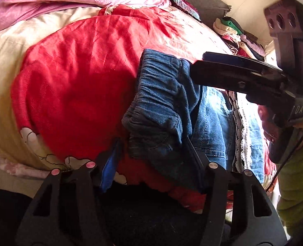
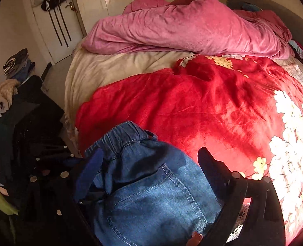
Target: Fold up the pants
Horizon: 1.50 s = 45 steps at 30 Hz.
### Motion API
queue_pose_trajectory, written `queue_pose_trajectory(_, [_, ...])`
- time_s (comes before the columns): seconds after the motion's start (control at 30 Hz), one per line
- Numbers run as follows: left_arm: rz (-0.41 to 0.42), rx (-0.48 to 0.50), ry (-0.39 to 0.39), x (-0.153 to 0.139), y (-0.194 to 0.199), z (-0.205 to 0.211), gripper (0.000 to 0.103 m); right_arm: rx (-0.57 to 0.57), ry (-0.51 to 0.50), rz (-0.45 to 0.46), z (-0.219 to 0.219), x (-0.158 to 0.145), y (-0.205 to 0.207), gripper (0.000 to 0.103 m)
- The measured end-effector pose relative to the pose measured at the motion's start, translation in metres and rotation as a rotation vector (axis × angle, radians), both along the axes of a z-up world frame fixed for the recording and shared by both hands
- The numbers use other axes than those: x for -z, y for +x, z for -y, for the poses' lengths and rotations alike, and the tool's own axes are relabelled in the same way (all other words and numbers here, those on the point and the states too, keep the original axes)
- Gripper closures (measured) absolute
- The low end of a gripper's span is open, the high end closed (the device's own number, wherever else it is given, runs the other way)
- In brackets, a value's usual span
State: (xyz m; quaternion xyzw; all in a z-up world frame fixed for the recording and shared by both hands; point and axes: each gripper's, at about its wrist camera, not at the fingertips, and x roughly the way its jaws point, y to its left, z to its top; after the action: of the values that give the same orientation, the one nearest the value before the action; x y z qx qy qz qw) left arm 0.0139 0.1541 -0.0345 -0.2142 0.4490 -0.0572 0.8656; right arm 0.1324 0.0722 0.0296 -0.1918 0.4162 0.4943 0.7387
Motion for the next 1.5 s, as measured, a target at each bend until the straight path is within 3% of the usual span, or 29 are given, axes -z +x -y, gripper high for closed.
queue_pose_trajectory(0.23, [-0.004,0.002,-0.003,0.004,0.000,0.001,0.052,-0.062,-0.049,-0.091,-0.030,0.029,0.006,0.011])
queue_pose_trajectory(0.27, [-0.004,0.001,-0.005,0.005,0.000,0.001,0.052,-0.072,-0.048,-0.113,-0.032,0.033,0.006,0.015])
queue_pose_trajectory(0.3, [-0.001,-0.001,-0.008,0.005,-0.001,0.001,0.052,-0.085,-0.041,-0.139,-0.034,0.037,0.007,0.034])
queue_pose_trajectory(0.33, [0.001,-0.003,-0.011,0.005,-0.002,0.001,0.052,-0.088,-0.034,-0.157,-0.034,0.040,0.008,0.042])
queue_pose_trajectory(0.37, [0.002,-0.006,-0.016,0.005,-0.002,0.001,0.051,-0.084,-0.024,-0.156,-0.032,0.040,0.008,0.044])
queue_pose_trajectory(0.43, [0.005,-0.008,-0.025,0.003,-0.005,0.001,0.049,-0.073,0.017,-0.166,-0.022,0.035,0.009,0.059])
queue_pose_trajectory(0.53, [0.018,-0.008,-0.039,-0.004,-0.009,-0.001,0.038,-0.073,0.116,-0.205,0.002,0.018,0.010,0.067])
queue_pose_trajectory(0.67, [0.041,0.020,-0.057,-0.015,-0.013,0.005,0.029,-0.068,0.227,-0.219,0.038,-0.005,0.004,0.068])
queue_pose_trajectory(0.8, [0.062,0.055,-0.072,-0.025,-0.011,0.021,0.027,-0.057,0.303,-0.214,0.075,-0.024,-0.001,0.068])
queue_pose_trajectory(1.03, [0.062,0.168,-0.223,-0.033,0.004,0.058,0.027,-0.001,0.374,-0.201,0.123,-0.040,0.003,0.068])
queue_pose_trajectory(1.3, [0.084,0.257,-0.170,-0.052,0.012,0.110,0.027,0.076,0.417,-0.180,0.173,-0.044,0.007,0.066])
queue_pose_trajectory(1.5, [0.098,0.383,-0.136,-0.052,0.012,0.151,0.027,0.203,0.482,-0.163,0.222,-0.043,0.009,0.044])
